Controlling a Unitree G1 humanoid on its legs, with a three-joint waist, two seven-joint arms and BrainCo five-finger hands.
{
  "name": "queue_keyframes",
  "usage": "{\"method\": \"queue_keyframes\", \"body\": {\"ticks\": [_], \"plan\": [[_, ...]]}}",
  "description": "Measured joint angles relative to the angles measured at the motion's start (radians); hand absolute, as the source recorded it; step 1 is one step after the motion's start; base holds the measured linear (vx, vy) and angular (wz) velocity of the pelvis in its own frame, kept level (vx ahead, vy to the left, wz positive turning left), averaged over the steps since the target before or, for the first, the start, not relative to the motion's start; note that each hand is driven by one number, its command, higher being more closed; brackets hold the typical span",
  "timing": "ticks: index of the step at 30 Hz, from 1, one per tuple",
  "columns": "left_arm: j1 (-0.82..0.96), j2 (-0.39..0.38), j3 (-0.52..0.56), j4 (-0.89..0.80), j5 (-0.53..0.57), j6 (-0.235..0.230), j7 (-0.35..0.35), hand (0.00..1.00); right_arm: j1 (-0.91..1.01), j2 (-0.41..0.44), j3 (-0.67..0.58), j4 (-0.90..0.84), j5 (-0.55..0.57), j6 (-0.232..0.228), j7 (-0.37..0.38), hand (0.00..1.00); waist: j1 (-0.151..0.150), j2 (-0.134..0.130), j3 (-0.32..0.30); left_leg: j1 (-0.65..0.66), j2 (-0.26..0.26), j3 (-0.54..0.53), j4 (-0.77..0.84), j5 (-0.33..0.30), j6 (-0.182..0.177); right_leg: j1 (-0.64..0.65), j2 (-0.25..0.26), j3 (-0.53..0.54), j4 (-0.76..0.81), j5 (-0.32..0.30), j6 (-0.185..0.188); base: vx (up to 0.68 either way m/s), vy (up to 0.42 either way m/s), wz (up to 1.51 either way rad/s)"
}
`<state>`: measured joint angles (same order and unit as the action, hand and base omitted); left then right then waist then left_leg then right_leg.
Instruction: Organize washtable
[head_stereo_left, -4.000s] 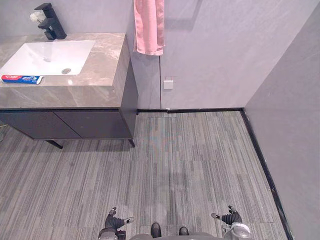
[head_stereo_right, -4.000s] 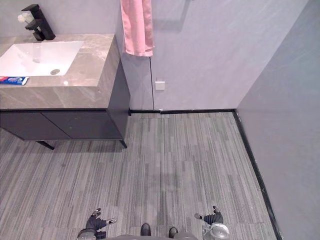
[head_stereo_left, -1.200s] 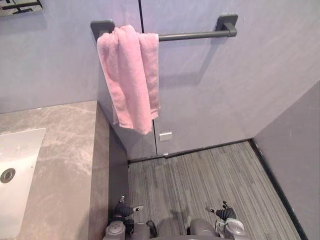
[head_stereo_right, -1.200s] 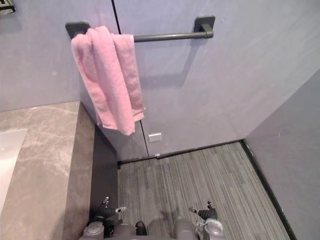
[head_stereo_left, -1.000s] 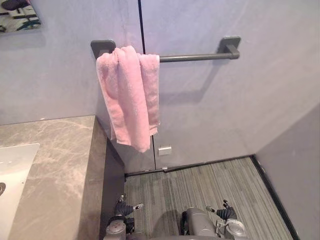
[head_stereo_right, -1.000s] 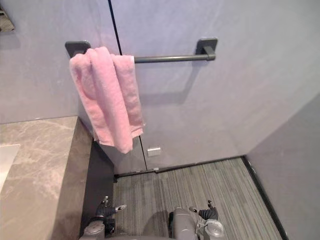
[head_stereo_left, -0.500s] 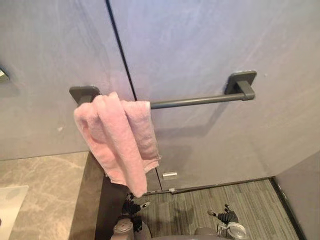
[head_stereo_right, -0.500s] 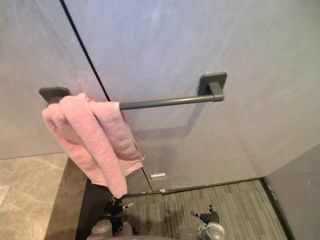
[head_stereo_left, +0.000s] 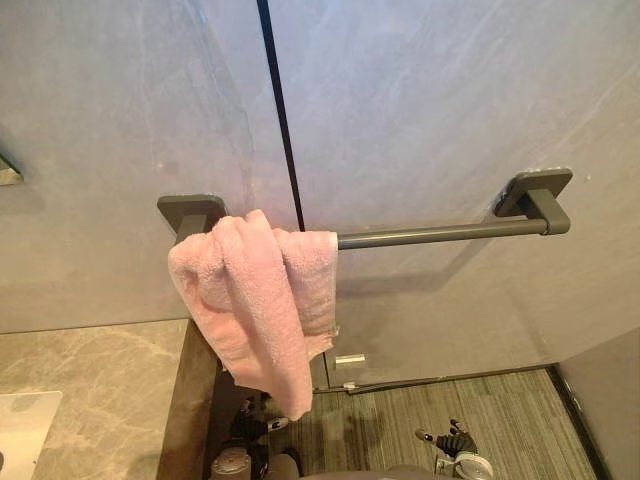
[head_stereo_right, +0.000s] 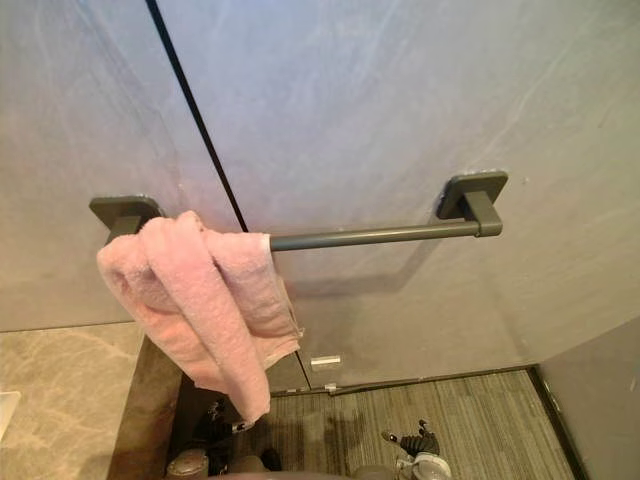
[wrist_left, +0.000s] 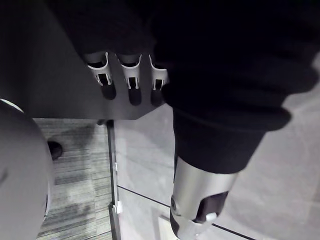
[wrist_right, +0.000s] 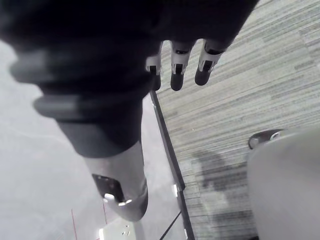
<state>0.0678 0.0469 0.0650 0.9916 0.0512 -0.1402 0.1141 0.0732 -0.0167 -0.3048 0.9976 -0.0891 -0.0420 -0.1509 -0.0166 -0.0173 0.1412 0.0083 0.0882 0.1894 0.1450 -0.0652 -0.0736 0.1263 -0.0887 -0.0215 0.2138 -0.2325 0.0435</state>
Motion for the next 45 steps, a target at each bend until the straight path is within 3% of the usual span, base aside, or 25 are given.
{"method": "queue_keyframes", "body": {"ticks": [11, 16, 21, 30, 37, 45], "plan": [[0.003, 0.007, -0.04, -0.008, -0.014, -0.003, 0.022, 0.0, 0.033, -0.033, 0.01, 0.019, 0.0, 0.001, -0.002, 0.0, -0.013, -0.002, 0.001, 0.043, -0.037, -0.071, -0.151, 0.118, 0.013, 0.01, -0.017, -0.04, -0.015, 0.009, -0.001, -0.09, 0.001, 0.14], [0.069, 0.007, -0.059, -0.165, -0.049, -0.019, 0.03, 0.0, 0.038, -0.035, 0.018, 0.014, 0.0, 0.0, -0.01, 0.0, -0.016, 0.002, 0.002, 0.056, -0.049, -0.112, -0.22, 0.158, 0.013, 0.009, -0.017, -0.062, -0.026, 0.016, 0.014, -0.13, 0.027, 0.18], [0.139, 0.007, -0.075, -0.415, -0.083, -0.026, 0.04, 0.0, 0.045, -0.032, 0.031, -0.004, 0.0, -0.014, -0.021, 0.0, -0.012, 0.005, 0.002, 0.046, -0.067, -0.15, -0.219, 0.157, 0.013, 0.008, -0.02, -0.059, -0.026, 0.003, 0.032, -0.08, 0.023, 0.11], [0.191, 0.013, -0.091, -0.821, -0.159, -0.089, 0.041, 0.0, 0.07, -0.017, 0.032, -0.081, 0.0, -0.021, -0.022, 0.0, 0.016, 0.001, -0.003, 0.019, -0.073, -0.162, -0.146, 0.125, 0.018, 0.016, -0.022, -0.054, -0.016, -0.018, 0.031, 0.06, -0.03, 0.03], [0.198, 0.013, -0.095, -0.92, -0.165, -0.107, 0.066, 0.0, 0.067, -0.011, 0.033, -0.082, -0.001, -0.019, -0.022, 0.0, 0.036, 0.008, -0.018, 0.002, -0.057, -0.16, -0.068, 0.067, 0.01, 0.046, -0.014, -0.032, -0.024, -0.014, 0.023, 0.09, -0.048, 0.03], [0.194, 0.06, -0.135, -0.946, -0.166, -0.109, 0.07, 0.0, 0.042, -0.015, 0.051, -0.079, -0.001, -0.019, -0.021, 0.0, 0.032, 0.006, -0.022, 0.014, -0.049, -0.147, -0.075, 0.068, 0.011, 0.041, -0.014, 0.005, -0.025, -0.006, 0.013, -0.03, -0.001, -0.09]]}}
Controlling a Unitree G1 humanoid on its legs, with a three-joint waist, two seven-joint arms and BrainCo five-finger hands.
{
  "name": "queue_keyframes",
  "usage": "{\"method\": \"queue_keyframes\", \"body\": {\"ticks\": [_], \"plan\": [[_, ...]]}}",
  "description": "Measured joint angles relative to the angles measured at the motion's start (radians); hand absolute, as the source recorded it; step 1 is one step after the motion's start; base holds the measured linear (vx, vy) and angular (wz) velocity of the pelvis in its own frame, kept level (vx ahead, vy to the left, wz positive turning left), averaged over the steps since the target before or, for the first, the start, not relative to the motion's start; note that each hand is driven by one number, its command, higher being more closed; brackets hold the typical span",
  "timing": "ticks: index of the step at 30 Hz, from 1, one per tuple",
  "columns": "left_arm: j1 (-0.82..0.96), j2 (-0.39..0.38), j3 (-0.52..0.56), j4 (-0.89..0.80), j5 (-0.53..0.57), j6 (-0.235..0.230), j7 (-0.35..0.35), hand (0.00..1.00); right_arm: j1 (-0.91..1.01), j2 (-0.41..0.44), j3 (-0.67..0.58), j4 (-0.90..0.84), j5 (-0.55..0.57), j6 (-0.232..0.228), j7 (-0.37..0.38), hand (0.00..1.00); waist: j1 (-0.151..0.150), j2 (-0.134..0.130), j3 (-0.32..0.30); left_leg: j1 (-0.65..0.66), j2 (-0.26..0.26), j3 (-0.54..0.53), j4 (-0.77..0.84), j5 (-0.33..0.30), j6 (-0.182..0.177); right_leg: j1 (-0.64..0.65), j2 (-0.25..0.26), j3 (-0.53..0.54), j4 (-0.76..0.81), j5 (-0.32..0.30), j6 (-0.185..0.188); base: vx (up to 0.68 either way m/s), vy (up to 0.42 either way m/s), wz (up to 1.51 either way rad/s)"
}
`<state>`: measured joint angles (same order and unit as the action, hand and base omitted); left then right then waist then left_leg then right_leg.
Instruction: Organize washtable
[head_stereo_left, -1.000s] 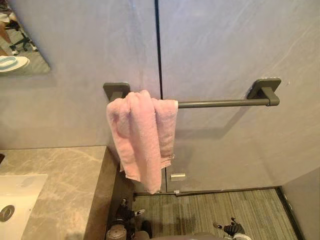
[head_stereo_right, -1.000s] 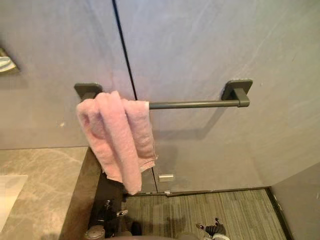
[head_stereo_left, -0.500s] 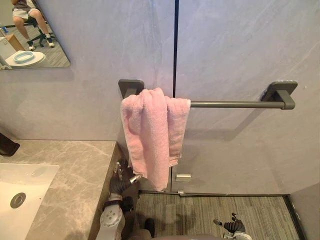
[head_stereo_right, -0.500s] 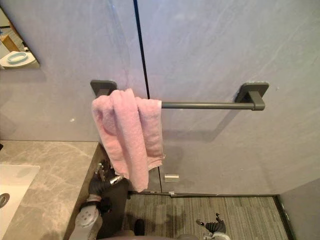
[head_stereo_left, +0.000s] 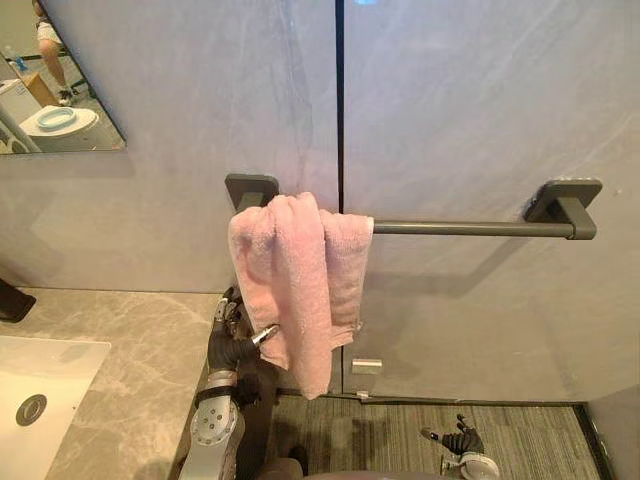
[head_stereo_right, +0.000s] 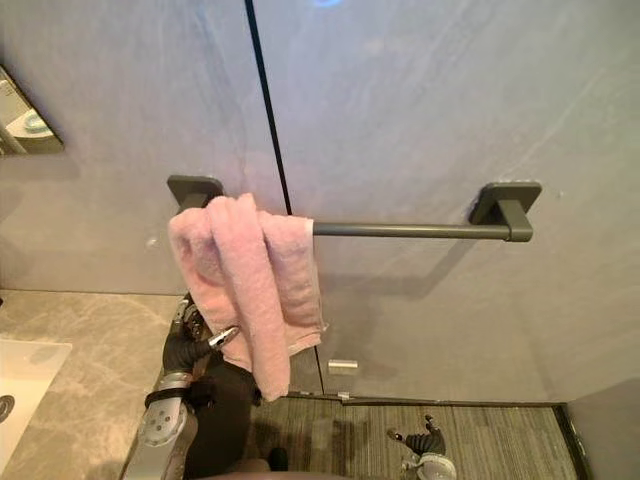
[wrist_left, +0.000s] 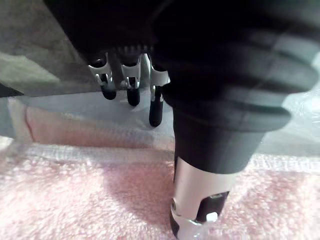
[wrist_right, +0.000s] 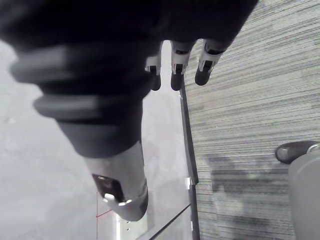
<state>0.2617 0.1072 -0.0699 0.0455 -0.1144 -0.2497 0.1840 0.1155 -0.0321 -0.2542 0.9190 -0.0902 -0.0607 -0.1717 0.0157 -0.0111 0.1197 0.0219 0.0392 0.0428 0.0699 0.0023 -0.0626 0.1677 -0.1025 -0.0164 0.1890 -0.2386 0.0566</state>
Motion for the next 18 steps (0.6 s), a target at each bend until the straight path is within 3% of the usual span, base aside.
{"method": "queue_keyframes", "body": {"ticks": [4, 5, 14, 18], "plan": [[-0.005, 0.022, -0.019, 0.0, 0.003, -0.001, -0.003, 0.0, 0.007, -0.019, 0.028, 0.01, 0.0, 0.001, 0.0, 0.0, -0.004, 0.001, -0.017, 0.008, -0.004, 0.015, -0.027, 0.014, 0.005, -0.015, -0.005, 0.022, -0.004, 0.002, 0.003, -0.1, 0.02, -0.16], [-0.014, 0.025, -0.027, -0.001, 0.006, -0.003, -0.005, 1.0, 0.008, -0.02, 0.028, 0.01, 0.0, 0.001, 0.0, 0.0, -0.009, 0.003, -0.02, 0.009, -0.004, 0.015, -0.044, 0.027, 0.007, -0.02, -0.005, 0.022, -0.008, 0.007, 0.006, -0.1, 0.013, 0.01], [-0.052, 0.027, -0.048, -0.018, 0.011, -0.025, -0.011, 1.0, 0.001, -0.035, 0.046, 0.004, 0.001, 0.001, 0.0, 0.0, -0.032, 0.006, -0.027, 0.017, -0.009, 0.02, -0.095, 0.061, 0.012, -0.032, 0.0, 0.038, -0.034, 0.03, 0.016, -0.06, 0.004, -0.04], [-0.053, 0.043, -0.048, -0.018, 0.011, -0.026, -0.01, 1.0, 0.006, -0.043, 0.074, -0.113, 0.004, -0.002, -0.001, 0.0, -0.048, 0.005, -0.027, 0.016, -0.015, 0.028, -0.095, 0.06, 0.014, -0.034, -0.005, 0.048, -0.043, 0.031, 0.017, 0.02, -0.008, -0.06]]}}
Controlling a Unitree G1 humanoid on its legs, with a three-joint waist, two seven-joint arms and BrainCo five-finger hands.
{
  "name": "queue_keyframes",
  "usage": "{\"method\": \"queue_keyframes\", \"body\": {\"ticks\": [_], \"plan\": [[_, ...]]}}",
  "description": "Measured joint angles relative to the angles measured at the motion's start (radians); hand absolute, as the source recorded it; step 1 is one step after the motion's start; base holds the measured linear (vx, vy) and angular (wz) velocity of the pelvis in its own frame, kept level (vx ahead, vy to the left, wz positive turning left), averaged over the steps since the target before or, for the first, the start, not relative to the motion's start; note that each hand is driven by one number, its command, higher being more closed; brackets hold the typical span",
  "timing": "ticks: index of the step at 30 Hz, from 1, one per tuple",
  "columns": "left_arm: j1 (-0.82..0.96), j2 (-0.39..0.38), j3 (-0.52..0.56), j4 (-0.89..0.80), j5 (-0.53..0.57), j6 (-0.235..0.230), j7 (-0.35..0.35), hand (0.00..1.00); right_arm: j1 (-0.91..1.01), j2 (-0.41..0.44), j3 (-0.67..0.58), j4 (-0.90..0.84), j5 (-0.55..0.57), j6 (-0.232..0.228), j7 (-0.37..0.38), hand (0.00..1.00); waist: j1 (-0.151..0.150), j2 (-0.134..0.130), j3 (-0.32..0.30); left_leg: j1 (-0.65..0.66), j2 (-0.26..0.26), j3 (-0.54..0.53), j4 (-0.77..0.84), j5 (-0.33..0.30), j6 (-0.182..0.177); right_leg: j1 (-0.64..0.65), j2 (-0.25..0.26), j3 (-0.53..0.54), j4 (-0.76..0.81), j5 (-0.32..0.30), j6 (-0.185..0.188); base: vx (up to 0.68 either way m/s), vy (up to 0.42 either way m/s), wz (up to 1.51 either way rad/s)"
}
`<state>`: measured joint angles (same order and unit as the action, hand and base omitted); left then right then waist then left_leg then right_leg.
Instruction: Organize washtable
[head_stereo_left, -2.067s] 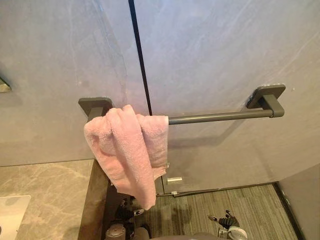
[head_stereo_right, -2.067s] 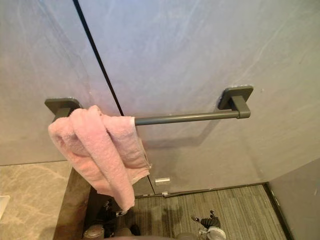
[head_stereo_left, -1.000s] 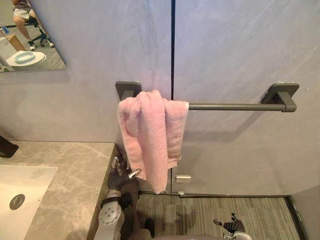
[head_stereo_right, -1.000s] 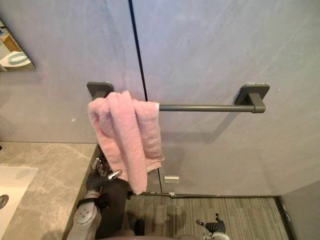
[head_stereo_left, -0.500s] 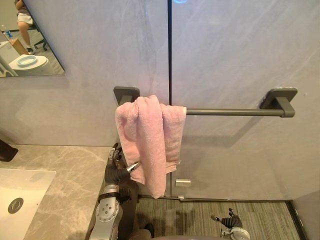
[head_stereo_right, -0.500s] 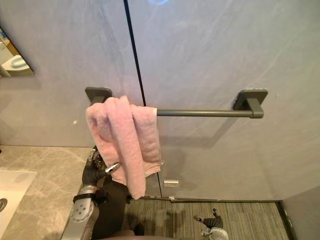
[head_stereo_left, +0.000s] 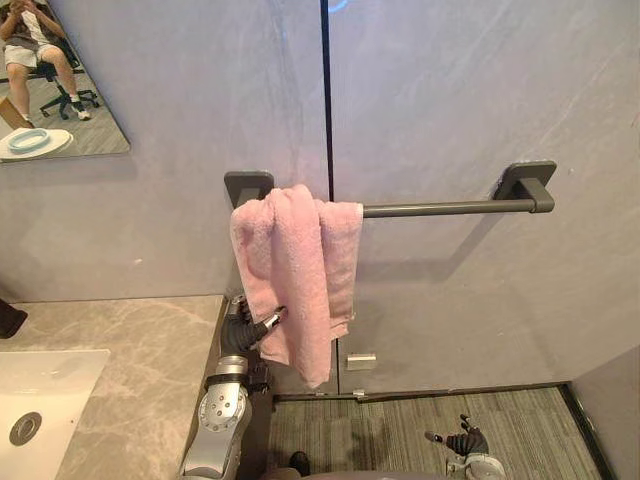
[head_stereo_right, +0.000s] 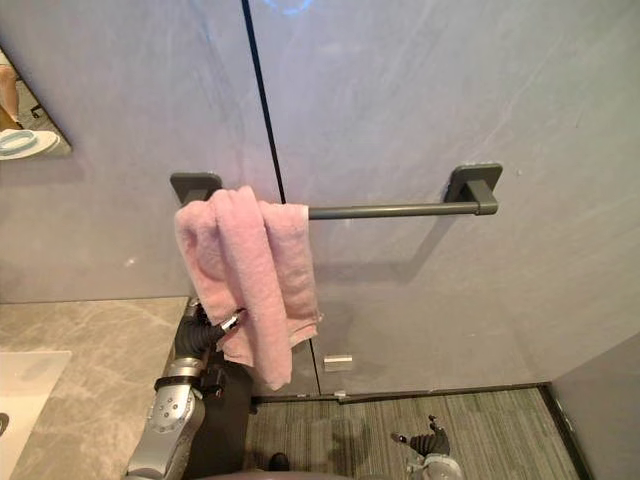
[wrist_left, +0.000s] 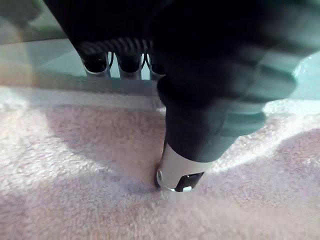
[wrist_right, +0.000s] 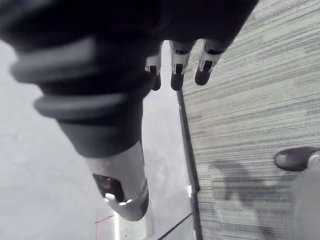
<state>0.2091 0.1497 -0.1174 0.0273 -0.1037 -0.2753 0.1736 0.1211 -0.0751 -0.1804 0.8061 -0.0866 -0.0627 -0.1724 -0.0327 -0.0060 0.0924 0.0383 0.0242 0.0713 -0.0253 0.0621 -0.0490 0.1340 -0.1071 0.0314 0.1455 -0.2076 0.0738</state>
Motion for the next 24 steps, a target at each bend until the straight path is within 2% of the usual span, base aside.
{"method": "queue_keyframes", "body": {"ticks": [1, 7, 12, 17, 19, 24], "plan": [[0.0, 0.005, 0.0, -0.003, 0.0, -0.002, 0.0, 1.0, 0.002, -0.001, 0.008, -0.066, 0.004, -0.009, 0.0, 0.0, -0.009, 0.0, 0.0, 0.0, -0.002, 0.004, 0.0, -0.002, 0.002, -0.001, -0.001, 0.003, -0.001, 0.0, 0.0, 0.03, -0.01, -0.07], [-0.011, 0.015, -0.009, -0.069, 0.0, -0.008, 0.001, 1.0, 0.052, -0.031, 0.023, -0.351, 0.049, -0.068, 0.006, 0.0, -0.013, -0.007, -0.002, -0.008, -0.001, 0.028, 0.008, -0.015, 0.0, -0.017, 0.002, 0.029, 0.001, 0.001, -0.002, 0.05, -0.016, -0.13], [-0.012, 0.016, -0.011, -0.087, 0.003, -0.008, 0.0, 1.0, 0.107, -0.058, 0.047, -0.582, 0.085, -0.105, 0.053, 0.0, -0.03, -0.011, -0.001, 0.006, 0.006, 0.035, 0.008, -0.026, 0.0, -0.015, 0.009, 0.045, 0.01, 0.005, 0.0, 0.01, -0.021, -0.1], [-0.012, 0.025, -0.012, -0.094, 0.003, -0.013, -0.001, 1.0, 0.147, -0.107, 0.127, -0.745, 0.134, -0.134, 0.131, 0.0, -0.033, -0.019, 0.002, 0.014, 0.01, 0.049, 0.008, -0.034, 0.006, -0.016, 0.012, 0.057, 0.01, 0.012, 0.004, -0.04, -0.011, -0.1], [-0.013, 0.038, -0.019, -0.097, 0.003, -0.017, -0.006, 1.0, 0.16, -0.154, 0.18, -0.796, 0.182, -0.15, 0.183, 0.0, -0.033, -0.02, 0.002, 0.02, 0.01, 0.059, 0.004, -0.035, 0.008, -0.016, 0.011, 0.063, 0.01, 0.015, 0.008, -0.06, -0.005, -0.11], [-0.013, 0.057, -0.048, -0.097, 0.003, -0.019, -0.022, 1.0, 0.161, -0.232, 0.249, -0.848, 0.279, -0.161, 0.268, 0.0, -0.033, -0.019, 0.002, 0.035, 0.008, 0.067, -0.013, -0.037, 0.004, -0.017, 0.01, 0.079, 0.01, 0.015, 0.009, -0.06, -0.01, -0.11]]}}
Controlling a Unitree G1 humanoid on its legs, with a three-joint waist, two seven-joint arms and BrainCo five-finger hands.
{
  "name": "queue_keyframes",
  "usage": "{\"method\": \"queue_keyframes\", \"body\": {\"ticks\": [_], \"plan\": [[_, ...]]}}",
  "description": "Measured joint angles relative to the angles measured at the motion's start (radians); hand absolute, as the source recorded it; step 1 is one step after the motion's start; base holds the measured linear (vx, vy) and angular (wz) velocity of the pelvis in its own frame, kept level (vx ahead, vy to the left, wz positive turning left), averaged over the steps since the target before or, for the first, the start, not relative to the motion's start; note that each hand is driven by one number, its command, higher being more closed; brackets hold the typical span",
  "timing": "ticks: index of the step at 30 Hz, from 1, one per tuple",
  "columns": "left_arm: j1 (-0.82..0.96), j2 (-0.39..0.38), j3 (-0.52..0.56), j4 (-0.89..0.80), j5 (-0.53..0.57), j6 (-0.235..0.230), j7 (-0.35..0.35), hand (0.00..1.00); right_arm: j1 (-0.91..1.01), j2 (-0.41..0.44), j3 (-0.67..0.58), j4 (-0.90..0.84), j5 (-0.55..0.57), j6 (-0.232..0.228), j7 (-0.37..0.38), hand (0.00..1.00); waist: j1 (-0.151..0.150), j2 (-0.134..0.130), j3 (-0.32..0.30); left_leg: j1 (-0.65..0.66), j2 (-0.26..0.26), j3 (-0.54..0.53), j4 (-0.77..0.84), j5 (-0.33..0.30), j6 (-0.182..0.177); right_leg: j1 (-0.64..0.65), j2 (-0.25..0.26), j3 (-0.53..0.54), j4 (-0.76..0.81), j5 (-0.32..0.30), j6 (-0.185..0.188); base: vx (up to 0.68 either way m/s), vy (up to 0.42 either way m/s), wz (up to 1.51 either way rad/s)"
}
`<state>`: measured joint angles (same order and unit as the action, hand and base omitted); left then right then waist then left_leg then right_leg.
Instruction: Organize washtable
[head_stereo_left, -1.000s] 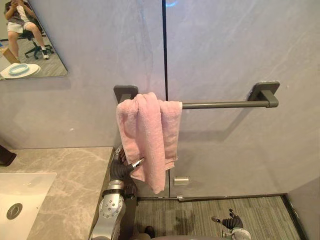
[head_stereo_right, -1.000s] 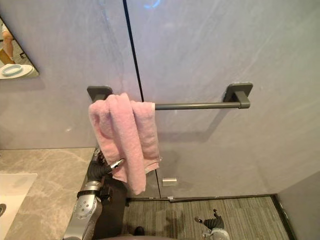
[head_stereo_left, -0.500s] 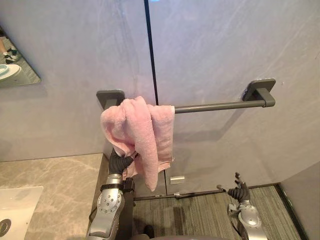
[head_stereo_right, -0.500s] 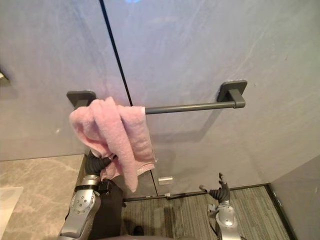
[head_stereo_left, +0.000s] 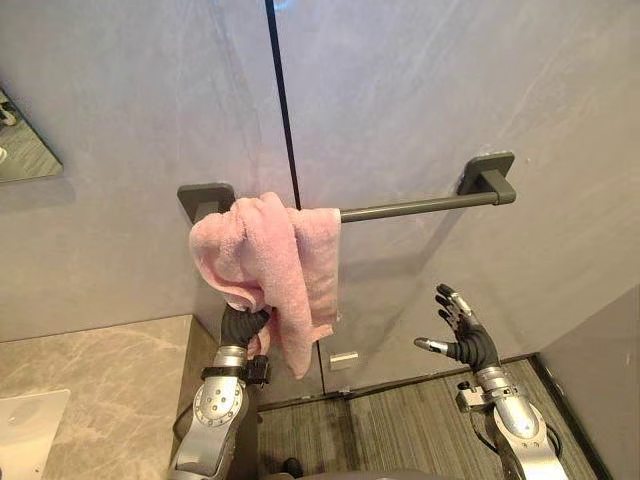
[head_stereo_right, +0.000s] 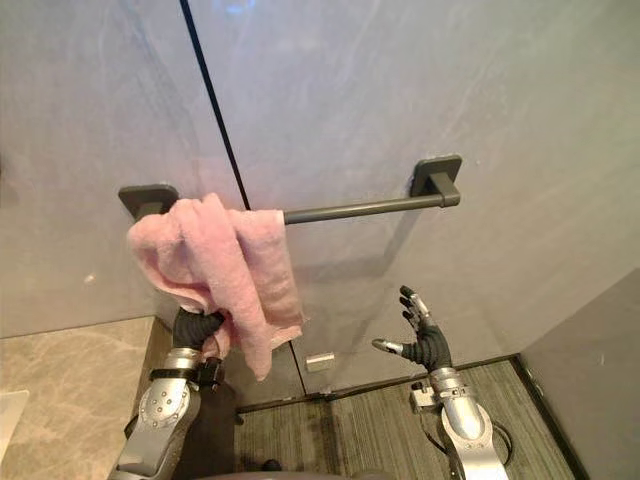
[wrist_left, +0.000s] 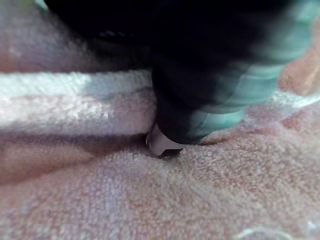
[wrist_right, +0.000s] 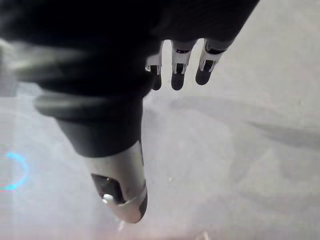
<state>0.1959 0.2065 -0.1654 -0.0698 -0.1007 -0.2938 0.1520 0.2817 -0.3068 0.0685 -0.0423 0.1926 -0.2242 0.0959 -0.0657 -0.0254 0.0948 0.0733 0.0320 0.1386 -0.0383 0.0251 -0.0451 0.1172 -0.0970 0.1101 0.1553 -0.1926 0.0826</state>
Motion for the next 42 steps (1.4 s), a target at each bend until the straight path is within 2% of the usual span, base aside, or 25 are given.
{"method": "queue_keyframes", "body": {"ticks": [6, 14, 20, 27, 41, 42], "plan": [[-0.002, 0.003, -0.008, -0.015, 0.0, -0.001, -0.016, 1.0, -0.02, -0.093, 0.1, -0.066, 0.111, -0.001, 0.071, 0.0, 0.0, 0.0, 0.001, 0.0, -0.001, 0.0, 0.001, 0.009, 0.001, -0.001, 0.001, 0.001, -0.001, 0.0, 0.0, -0.01, -0.003, -0.01], [-0.043, 0.004, -0.036, -0.015, -0.003, -0.004, -0.019, 1.0, -0.159, -0.112, 0.209, -0.067, 0.19, -0.005, 0.084, 0.0, 0.003, -0.007, 0.004, -0.013, -0.001, -0.001, 0.002, 0.011, 0.002, -0.013, 0.001, 0.001, -0.002, 0.011, 0.006, 0.0, 0.0, 0.0], [-0.052, 0.003, -0.065, -0.015, -0.004, -0.009, -0.019, 1.0, -0.222, -0.113, 0.259, -0.067, 0.191, -0.006, 0.081, 0.0, 0.024, -0.007, 0.004, -0.014, -0.002, -0.002, 0.0, 0.013, 0.006, -0.015, 0.0, 0.0, -0.002, 0.023, 0.006, -0.01, -0.005, 0.01], [-0.063, 0.001, -0.07, -0.008, -0.004, -0.01, -0.019, 1.0, -0.273, -0.105, 0.285, -0.066, 0.191, -0.006, 0.076, 0.0, 0.021, -0.004, 0.003, -0.005, -0.014, -0.025, -0.056, 0.058, 0.019, -0.018, -0.006, -0.023, -0.002, 0.023, 0.006, -0.05, -0.02, 0.1], [-0.06, -0.01, -0.068, 0.005, -0.005, -0.018, -0.019, 1.0, -0.375, -0.053, 0.326, 0.003, 0.189, -0.007, 0.055, 0.0, 0.026, 0.012, 0.002, -0.015, -0.016, -0.047, -0.065, 0.085, 0.017, -0.019, -0.008, -0.047, -0.011, 0.024, 0.003, -0.05, -0.021, 0.05], [-0.06, -0.01, -0.068, 0.005, -0.005, -0.018, -0.019, 1.0, -0.384, -0.049, 0.328, 0.013, 0.189, -0.007, 0.055, 1.0, 0.026, 0.012, 0.002, -0.019, -0.016, -0.05, -0.065, 0.089, 0.017, -0.021, -0.007, -0.05, -0.012, 0.024, 0.002, -0.01, -0.026, 0.07]]}}
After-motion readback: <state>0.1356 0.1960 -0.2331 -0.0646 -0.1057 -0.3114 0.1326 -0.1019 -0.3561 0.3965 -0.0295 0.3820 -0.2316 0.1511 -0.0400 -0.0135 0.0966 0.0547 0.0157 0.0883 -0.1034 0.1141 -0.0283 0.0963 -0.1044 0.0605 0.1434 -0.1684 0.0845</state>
